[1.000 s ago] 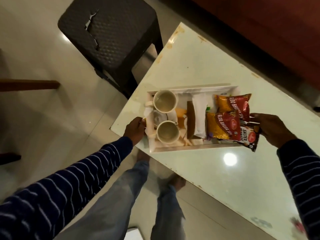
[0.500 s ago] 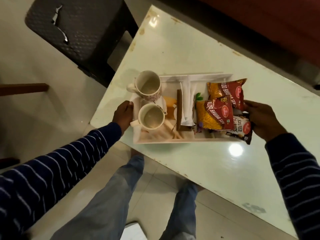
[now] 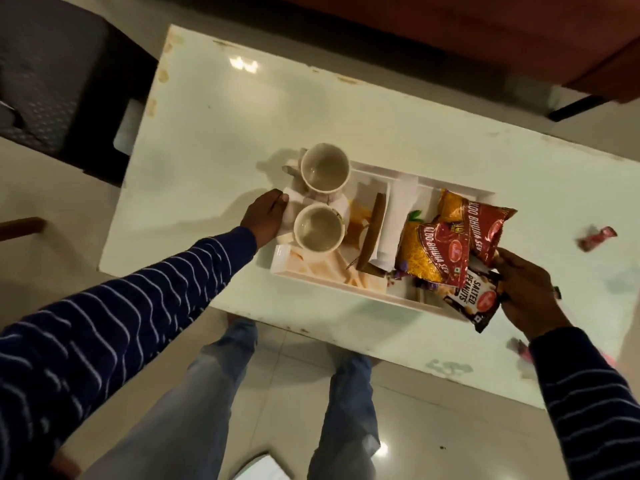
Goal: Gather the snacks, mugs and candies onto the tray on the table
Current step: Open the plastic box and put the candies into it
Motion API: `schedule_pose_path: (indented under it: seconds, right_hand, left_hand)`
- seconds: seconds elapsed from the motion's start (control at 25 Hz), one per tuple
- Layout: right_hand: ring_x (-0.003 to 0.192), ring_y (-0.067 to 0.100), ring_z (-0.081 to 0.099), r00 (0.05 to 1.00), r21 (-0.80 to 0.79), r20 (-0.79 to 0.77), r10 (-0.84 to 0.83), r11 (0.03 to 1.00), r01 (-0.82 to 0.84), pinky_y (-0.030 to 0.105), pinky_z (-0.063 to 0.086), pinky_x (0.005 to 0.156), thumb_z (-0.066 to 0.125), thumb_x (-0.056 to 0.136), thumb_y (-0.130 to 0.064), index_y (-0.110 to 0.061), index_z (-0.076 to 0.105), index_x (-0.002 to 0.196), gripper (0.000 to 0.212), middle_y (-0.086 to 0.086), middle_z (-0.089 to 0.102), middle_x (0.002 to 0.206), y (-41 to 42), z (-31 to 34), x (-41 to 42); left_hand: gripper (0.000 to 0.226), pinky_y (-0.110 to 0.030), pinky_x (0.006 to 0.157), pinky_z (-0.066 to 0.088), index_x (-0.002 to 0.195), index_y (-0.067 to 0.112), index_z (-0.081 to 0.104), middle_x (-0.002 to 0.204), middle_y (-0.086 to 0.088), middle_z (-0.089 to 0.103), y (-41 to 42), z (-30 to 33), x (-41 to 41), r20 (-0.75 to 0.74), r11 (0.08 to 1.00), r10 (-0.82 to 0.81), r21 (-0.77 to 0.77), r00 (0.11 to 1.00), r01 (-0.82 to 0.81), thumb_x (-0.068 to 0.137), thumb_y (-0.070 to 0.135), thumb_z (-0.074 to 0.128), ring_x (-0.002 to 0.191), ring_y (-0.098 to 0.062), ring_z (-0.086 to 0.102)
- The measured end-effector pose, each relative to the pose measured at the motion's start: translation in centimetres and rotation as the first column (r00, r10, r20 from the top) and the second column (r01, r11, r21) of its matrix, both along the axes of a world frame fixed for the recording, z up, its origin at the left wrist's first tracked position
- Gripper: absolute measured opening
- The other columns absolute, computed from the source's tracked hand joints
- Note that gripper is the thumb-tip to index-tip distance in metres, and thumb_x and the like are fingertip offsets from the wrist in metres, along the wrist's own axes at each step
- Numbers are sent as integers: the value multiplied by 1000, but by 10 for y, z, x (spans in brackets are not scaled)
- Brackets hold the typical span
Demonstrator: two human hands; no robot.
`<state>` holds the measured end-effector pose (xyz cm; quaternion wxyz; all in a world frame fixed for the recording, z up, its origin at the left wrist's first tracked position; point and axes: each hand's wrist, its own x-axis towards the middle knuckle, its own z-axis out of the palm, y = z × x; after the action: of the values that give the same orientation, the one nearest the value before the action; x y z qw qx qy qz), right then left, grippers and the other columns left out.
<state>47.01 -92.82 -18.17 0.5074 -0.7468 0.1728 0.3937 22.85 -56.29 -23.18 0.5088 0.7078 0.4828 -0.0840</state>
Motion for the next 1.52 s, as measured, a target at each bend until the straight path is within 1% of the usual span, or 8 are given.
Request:
schedule_pose_path:
  seconds: [0.32, 0.68, 0.92, 1.0, 1.12, 1.2, 1.44, 1.52]
  right_hand:
    - [80, 23, 73, 1000, -31, -6, -19, 999, 19, 32, 55, 60, 49, 98, 3, -20, 79, 91, 38, 5, 77, 92, -32, -21, 21]
    - [86, 26, 72, 996, -32, 33, -84, 996, 85, 40, 57, 74, 53, 100, -4, -9, 73, 116, 26, 10, 75, 101, -32, -33, 29]
    - [85, 26, 67, 998, -59, 70, -3, 998, 7, 34, 53, 71, 54, 99, -7, -6, 66, 126, 30, 21, 68, 115, -34, -28, 34]
    - [75, 17, 64, 988, -127, 150, 37, 992, -18, 30, 49, 65, 54, 99, -10, -12, 63, 133, 35, 17, 67, 109, -41, -22, 34]
    - [90, 23, 65, 955, -112, 293, 36, 994, -3, 37, 52, 77, 56, 100, -14, -17, 60, 135, 36, 9, 67, 106, -73, -1, 27]
    - [96, 23, 68, 937, -63, 349, -34, 996, 60, 37, 54, 84, 57, 100, -14, -19, 61, 134, 35, 9, 68, 110, -110, 18, 19]
    - [98, 27, 69, 894, -198, 383, -234, 924, 327, 44, 56, 95, 59, 98, -15, -20, 64, 129, 32, 10, 70, 112, -237, 51, -12]
    - [94, 23, 67, 894, -343, 431, -126, 893, 291, 29, 53, 96, 61, 96, -15, -19, 65, 127, 32, 12, 71, 115, -266, 53, -22]
  left_hand:
    - [37, -36, 70, 34, 67, 23, 37, 69, 4, 41, -36, -7, 17, -3, 1000, 15, 18, 1000, -15, 103, 26, 37, 72, -20, 38]
    - [34, -32, 71, 33, 70, 18, 41, 70, 4, 41, -31, -9, 49, -13, 999, 6, 50, 1000, -6, 103, 26, 38, 72, -18, 38]
    - [35, -35, 74, 40, 91, 0, 56, 84, -9, 54, -33, -9, 51, -17, 998, 55, 44, 998, -54, 101, 30, 43, 78, -20, 47]
    - [31, -35, 77, 48, 106, 9, 61, 101, -7, 64, -32, -7, 48, -37, 995, 84, 56, 996, -81, 99, 36, 48, 88, -22, 57]
    - [33, -29, 65, 54, 117, 19, 55, 113, -5, 64, -38, 6, 33, -4, 975, 201, 96, 980, -200, 95, 43, 51, 98, -25, 64]
    - [38, -37, 73, 56, 121, 22, 49, 112, 1, 62, -54, 21, 16, 32, 948, 233, 216, 972, -234, 94, 48, 50, 95, -26, 64]
    - [58, -39, 78, 53, 120, 12, 46, 121, 1, 43, -179, 49, -29, 3, 821, -214, 542, 977, 178, 88, 61, 47, 97, -21, 54]
    - [55, -40, 79, 55, 120, 16, 47, 120, -1, 45, -233, 47, -16, 9, 769, -409, 542, 913, 339, 87, 59, 51, 100, -19, 54]
